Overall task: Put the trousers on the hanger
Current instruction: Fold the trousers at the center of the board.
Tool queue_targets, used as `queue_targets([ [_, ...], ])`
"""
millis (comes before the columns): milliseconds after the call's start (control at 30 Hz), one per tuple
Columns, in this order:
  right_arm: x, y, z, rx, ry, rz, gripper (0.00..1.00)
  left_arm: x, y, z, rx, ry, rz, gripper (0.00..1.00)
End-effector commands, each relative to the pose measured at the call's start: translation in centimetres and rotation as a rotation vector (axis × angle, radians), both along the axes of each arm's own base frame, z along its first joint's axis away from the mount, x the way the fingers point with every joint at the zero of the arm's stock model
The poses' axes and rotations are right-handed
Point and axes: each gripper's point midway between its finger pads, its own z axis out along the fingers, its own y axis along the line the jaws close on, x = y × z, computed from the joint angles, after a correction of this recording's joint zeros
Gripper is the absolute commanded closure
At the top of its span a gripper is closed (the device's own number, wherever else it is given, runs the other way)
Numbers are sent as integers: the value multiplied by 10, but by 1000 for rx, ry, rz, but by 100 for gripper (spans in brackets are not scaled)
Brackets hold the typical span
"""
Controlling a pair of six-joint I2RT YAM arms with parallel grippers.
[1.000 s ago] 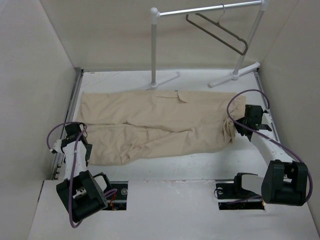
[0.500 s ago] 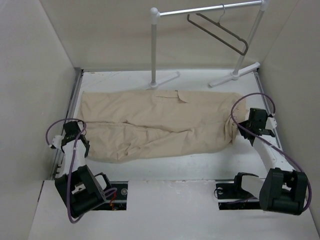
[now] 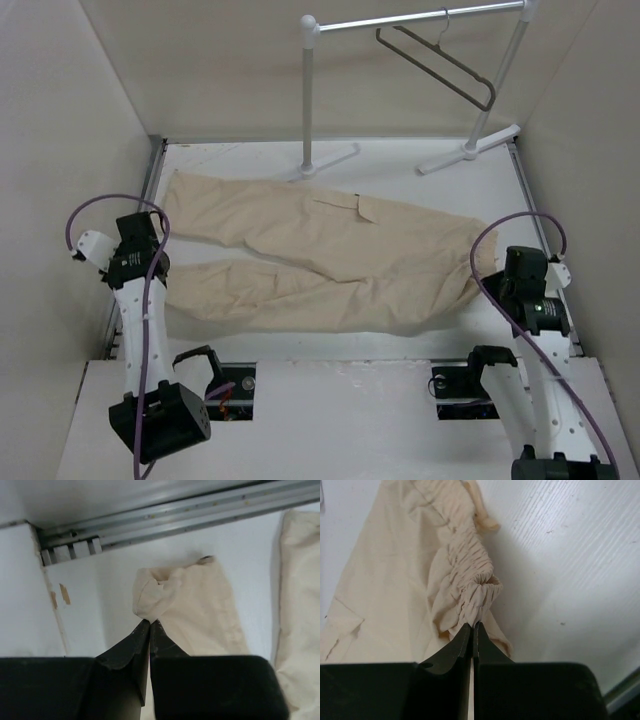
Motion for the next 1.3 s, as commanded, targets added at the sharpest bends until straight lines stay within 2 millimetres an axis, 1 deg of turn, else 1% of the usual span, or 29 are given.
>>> queue_targets([
  [0, -24, -12, 32, -67, 16, -51, 100, 1, 17, 50, 115, 3, 37, 99],
  [67, -31, -20, 39, -113, 17, -73, 100, 16, 21, 59, 122, -27, 32, 98],
  [100, -32, -23, 38, -131, 20, -71, 100, 25, 23, 61, 120, -43, 28, 98],
  [133, -32, -23, 30, -138, 31, -67, 99, 36, 26, 62, 114, -62, 21, 98],
  [167, -27, -23, 27, -141, 29, -60, 99, 47, 28, 64, 107, -77, 9, 98],
  [233, -20, -23, 29, -140, 43, -38, 99, 67, 33, 65, 83, -102, -3, 98],
  [333, -9, -26, 31, -149, 33, -33, 99, 91, 39, 73, 83, -114, -16, 98],
  [433, 2, -31, 39, -152, 11, -35, 99, 117, 47, 87, 101, -127, -32, 98],
  [533, 19, -31, 48, -110, -27, -22, 99, 145, 47, 102, 132, -123, -74, 98],
  [600, 28, -36, 53, -88, -40, -34, 99, 163, 48, 104, 152, -94, -105, 98],
  [733, 52, -54, 60, -61, -59, -77, 99, 197, 55, 97, 158, -47, -137, 98],
  [900, 101, -73, 56, -17, -51, -108, 99, 249, 55, 93, 167, -23, -204, 98],
  [967, 122, -78, 47, 3, -26, -109, 99, 271, 53, 88, 176, -14, -237, 98],
  [1067, 147, -82, 30, 10, 29, -105, 99, 299, 51, 74, 180, 5, -266, 97],
  [1167, 163, -88, 12, 9, 82, -103, 98, 322, 52, 59, 173, 12, -282, 96],
  [1267, 174, -98, -1, -4, 124, -112, 95, 340, 53, 44, 160, 13, -294, 94],
])
